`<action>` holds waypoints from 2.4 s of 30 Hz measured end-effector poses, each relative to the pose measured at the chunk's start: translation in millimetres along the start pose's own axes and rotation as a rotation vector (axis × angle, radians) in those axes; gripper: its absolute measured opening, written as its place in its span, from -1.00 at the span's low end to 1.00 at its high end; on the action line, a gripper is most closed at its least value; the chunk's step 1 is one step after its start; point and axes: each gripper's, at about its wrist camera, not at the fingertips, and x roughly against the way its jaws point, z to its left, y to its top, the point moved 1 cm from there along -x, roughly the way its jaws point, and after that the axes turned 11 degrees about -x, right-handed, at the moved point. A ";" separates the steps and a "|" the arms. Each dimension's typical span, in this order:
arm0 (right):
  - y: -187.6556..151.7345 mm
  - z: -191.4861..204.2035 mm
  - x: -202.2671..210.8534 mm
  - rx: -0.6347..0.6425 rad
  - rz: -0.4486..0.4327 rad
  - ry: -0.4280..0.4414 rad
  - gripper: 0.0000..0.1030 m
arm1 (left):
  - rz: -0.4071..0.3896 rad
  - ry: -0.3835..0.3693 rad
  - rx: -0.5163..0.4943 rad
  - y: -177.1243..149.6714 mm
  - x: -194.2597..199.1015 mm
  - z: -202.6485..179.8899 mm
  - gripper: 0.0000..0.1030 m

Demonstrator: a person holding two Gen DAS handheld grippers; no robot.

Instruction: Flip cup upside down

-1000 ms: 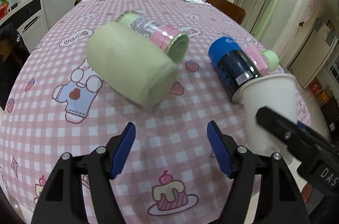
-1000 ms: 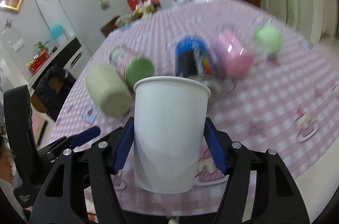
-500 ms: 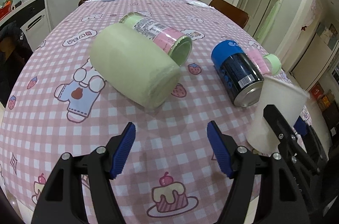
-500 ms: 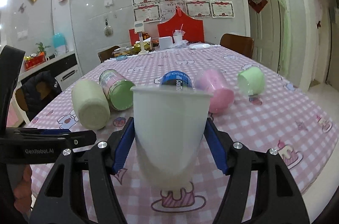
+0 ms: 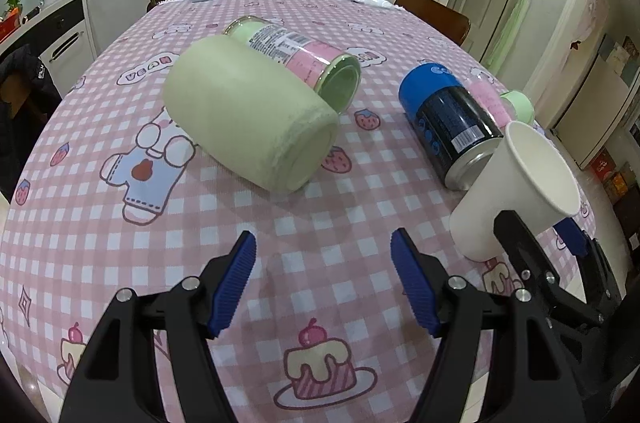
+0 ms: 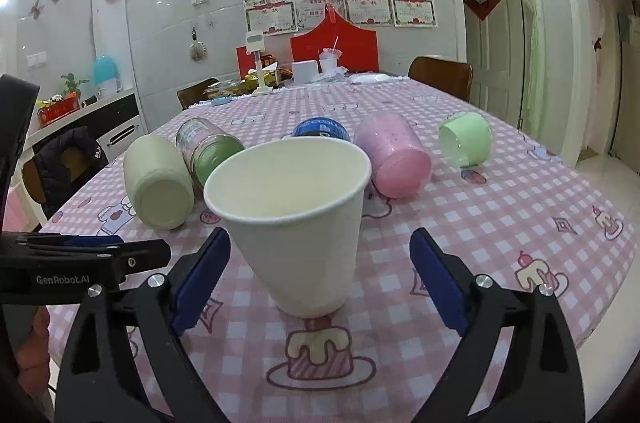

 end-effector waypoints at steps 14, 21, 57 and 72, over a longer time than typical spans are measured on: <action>1.0 -5.0 52.9 -0.087 -0.034 0.044 0.78 | -0.086 0.016 -0.055 -17.6 45.1 -19.5 0.35; 2.0 -0.2 108.9 -0.089 -0.117 0.049 0.84 | -0.172 0.023 -0.093 -34.0 89.5 -40.5 0.35; -16.1 22.6 276.8 -0.012 -0.448 0.024 0.85 | -0.558 0.067 -0.138 -113.0 271.0 -93.9 0.43; -26.9 24.6 310.5 0.016 -0.535 0.024 0.85 | -0.603 0.065 -0.152 -130.2 295.7 -98.0 0.43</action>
